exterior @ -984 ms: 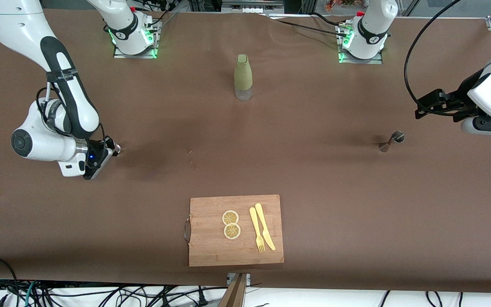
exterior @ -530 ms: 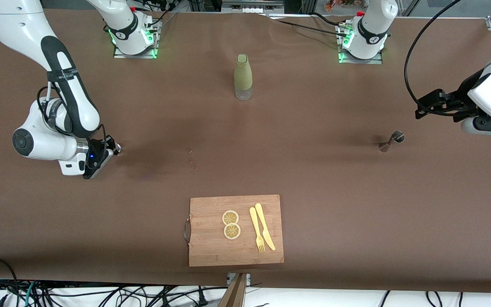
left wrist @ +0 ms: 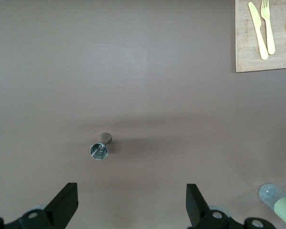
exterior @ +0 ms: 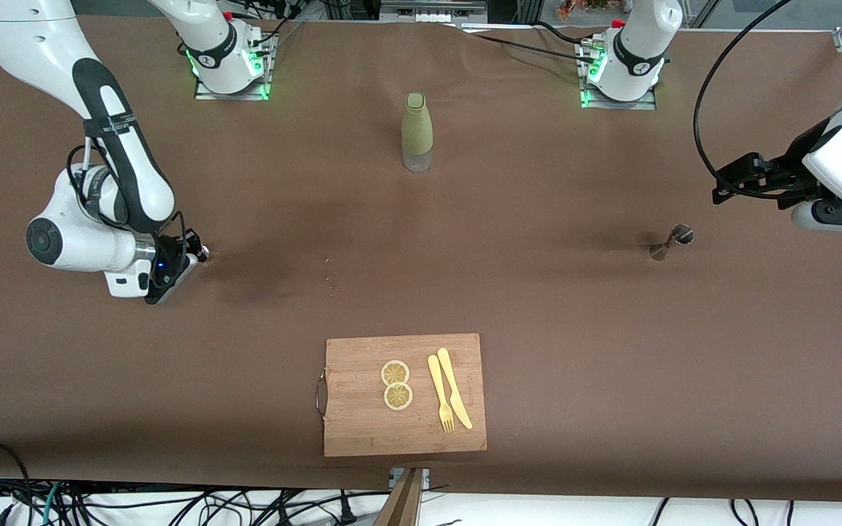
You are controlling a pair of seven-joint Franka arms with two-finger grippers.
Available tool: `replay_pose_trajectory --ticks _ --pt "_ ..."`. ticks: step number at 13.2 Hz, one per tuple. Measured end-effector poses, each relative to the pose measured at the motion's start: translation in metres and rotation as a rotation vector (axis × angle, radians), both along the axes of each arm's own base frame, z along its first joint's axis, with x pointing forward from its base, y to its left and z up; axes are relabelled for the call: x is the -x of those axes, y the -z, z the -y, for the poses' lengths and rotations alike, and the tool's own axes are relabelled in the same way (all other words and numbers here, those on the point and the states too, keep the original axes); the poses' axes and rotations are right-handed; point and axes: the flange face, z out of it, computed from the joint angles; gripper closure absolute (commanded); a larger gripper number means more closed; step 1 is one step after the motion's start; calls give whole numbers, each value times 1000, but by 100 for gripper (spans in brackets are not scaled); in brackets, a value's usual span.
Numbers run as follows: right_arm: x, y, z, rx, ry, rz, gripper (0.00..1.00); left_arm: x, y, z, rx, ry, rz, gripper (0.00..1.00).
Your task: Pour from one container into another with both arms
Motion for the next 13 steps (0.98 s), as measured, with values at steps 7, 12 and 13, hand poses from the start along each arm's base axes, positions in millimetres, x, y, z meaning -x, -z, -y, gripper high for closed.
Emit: replay_pose_trajectory --ticks 7,12,13 --pt "-1 -3 -12 -2 8 3 100 0 0 0 0 0 0 0" --pt "-35 -85 -59 -11 30 102 76 -1 2 0 0 0 -3 0" --pt "-39 -108 -73 0 38 114 53 -1 2 0 0 0 -3 0"
